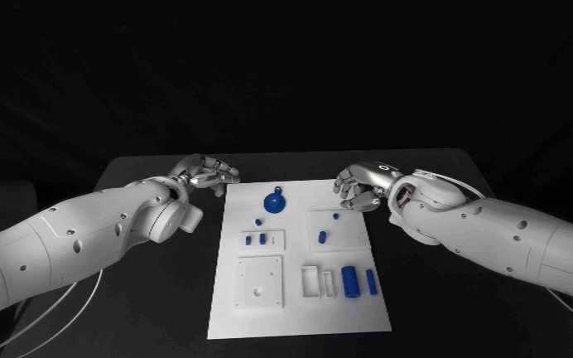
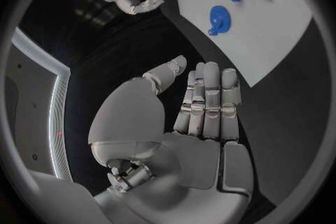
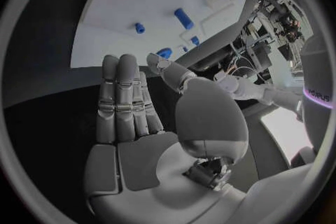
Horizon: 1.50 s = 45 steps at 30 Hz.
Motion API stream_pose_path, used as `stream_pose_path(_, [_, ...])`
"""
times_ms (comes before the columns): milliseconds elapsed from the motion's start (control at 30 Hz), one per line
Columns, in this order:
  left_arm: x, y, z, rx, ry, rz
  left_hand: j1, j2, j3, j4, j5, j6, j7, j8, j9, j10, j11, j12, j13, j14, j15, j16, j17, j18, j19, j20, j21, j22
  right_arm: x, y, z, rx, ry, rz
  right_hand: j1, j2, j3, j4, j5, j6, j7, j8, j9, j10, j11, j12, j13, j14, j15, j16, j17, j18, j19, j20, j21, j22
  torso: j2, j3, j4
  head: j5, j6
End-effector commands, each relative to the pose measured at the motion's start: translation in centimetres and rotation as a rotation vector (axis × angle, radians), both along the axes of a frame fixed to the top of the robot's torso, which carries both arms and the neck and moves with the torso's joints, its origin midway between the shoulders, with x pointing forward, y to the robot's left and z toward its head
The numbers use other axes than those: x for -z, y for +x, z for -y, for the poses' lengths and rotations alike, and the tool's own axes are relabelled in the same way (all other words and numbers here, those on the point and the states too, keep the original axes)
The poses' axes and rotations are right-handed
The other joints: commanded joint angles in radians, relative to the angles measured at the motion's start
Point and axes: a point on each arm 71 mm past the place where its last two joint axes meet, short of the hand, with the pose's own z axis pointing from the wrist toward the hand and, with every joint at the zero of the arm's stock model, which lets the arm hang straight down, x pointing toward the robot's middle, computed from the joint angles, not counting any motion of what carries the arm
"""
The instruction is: Assemble the parts on the task board
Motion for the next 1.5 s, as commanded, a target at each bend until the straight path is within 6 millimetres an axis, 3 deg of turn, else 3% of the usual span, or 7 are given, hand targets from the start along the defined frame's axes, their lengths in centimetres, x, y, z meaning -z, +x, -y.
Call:
stream_pose_path(33, [-0.6,-0.2,0.8,0.004,-0.323,-0.011,-0.014,0.014,-0.016,-0.012,-0.001,-0.009,0.001,0.007,-0.002,-0.006,0.010,0.002,0.000,-0.015,0.004,-0.029,-0.011,0.027,-0.016,0.004,-0.019,-0.007,0.8,-0.2,-0.5,-0.028,-0.133,0.035,0.002,-0.008,-0.006,0.004,-0.006,-0.003,0.007,-0.008,-0.004,-0.029,0.008,-0.030,-0.012,0.019,0.005,0.056,0.035,0.013,0.040,-0.024,0.038,0.027,-0.004,-0.0035,-0.0005,-0.004,0.000])
stream_pose_path(333, [-1.6,-1.1,1.8,0.094,-0.376,0.039,-0.091,0.050,-0.089,-0.095,-0.005,-0.042,0.010,0.024,-0.008,-0.064,0.048,-0.020,-0.021,-0.162,0.100,-0.324,-0.120,-0.007,-0.181,0.091,-0.195,-0.074,2.3,-0.5,-1.2,-0.020,-0.211,0.061,-0.001,-0.039,0.034,0.020,-0.047,0.004,0.006,-0.011,-0.009,-0.003,0.007,-0.074,-0.023,0.004,0.004,0.213,0.119,0.013,0.078,-0.058,0.122,0.112,-0.003,-0.0052,0.0015,-0.008,0.003])
stream_pose_path(600, [-2.0,-1.4,2.4,0.101,-0.409,0.044,-0.091,0.051,-0.103,-0.102,-0.004,-0.057,0.014,0.034,-0.014,-0.070,0.052,-0.018,-0.041,-0.176,0.134,-0.450,-0.134,0.002,-0.217,0.126,-0.238,-0.078,3.0,-0.3,-1.3,-0.006,-0.237,0.058,-0.007,-0.054,0.047,0.033,-0.050,0.001,0.007,-0.013,-0.011,0.007,0.008,-0.098,-0.025,0.012,0.005,0.320,0.157,0.013,0.116,-0.088,0.188,0.169,-0.002,-0.0042,0.0003,-0.007,0.002])
stream_pose_path(767, [-2.0,-1.5,2.6,0.108,-0.431,0.037,-0.110,0.047,-0.120,-0.099,-0.005,-0.100,0.030,0.023,-0.024,-0.145,0.081,-0.025,-0.070,-0.233,0.167,-0.527,-0.146,-0.001,-0.273,0.159,-0.280,-0.083,3.8,-0.5,-1.7,-0.014,-0.234,0.046,-0.011,-0.060,0.051,0.038,-0.050,-0.003,0.009,-0.015,-0.012,0.002,0.011,-0.108,-0.027,0.003,0.008,0.334,0.158,0.013,0.112,-0.089,0.192,0.177,-0.001,-0.0025,0.0005,-0.003,0.001])
stream_pose_path(900, [-2.0,-1.6,2.9,0.123,-0.444,0.028,-0.151,0.054,-0.155,-0.092,0.001,-0.126,0.038,0.024,-0.028,-0.192,0.094,-0.022,-0.099,-0.277,0.193,-0.586,-0.157,-0.012,-0.349,0.186,-0.325,-0.082,4.1,-0.5,-2.1,-0.020,-0.223,0.045,-0.013,-0.059,0.057,0.045,-0.055,0.002,0.007,-0.012,-0.010,0.011,0.010,-0.108,-0.025,-0.001,0.007,0.340,0.155,0.013,0.108,-0.087,0.193,0.182,-0.002,-0.0018,0.0009,0.002,0.000])
stream_pose_path(1033, [-1.9,-1.7,3.2,0.144,-0.441,0.014,-0.261,0.063,-0.200,-0.026,-0.005,-0.183,0.035,0.002,-0.040,-0.297,0.100,-0.024,-0.138,-0.387,0.216,-0.667,-0.188,-0.057,-0.484,0.211,-0.391,-0.081,4.3,-0.5,-2.4,-0.026,-0.224,0.041,-0.010,-0.061,0.080,0.056,-0.071,0.007,0.004,-0.009,-0.009,0.022,0.009,-0.109,-0.023,-0.014,0.006,0.342,0.145,0.013,0.091,-0.077,0.189,0.189,-0.002,-0.0017,0.0002,0.002,0.000])
stream_pose_path(1500, [-1.9,-1.8,3.6,0.165,-0.422,0.009,-0.312,0.067,-0.215,0.036,-0.009,-0.217,0.056,-0.008,-0.044,-0.374,0.122,-0.020,-0.148,-0.468,0.244,-0.711,-0.195,-0.058,-0.568,0.238,-0.405,-0.031,5.2,-1.0,-3.0,-0.042,-0.263,0.041,0.006,-0.043,0.148,0.080,-0.150,0.067,-0.022,0.022,0.009,0.092,-0.018,-0.086,0.005,-0.016,-0.020,0.374,0.128,0.013,0.096,-0.083,0.211,0.205,-0.002,-0.0010,-0.0005,0.007,-0.005])
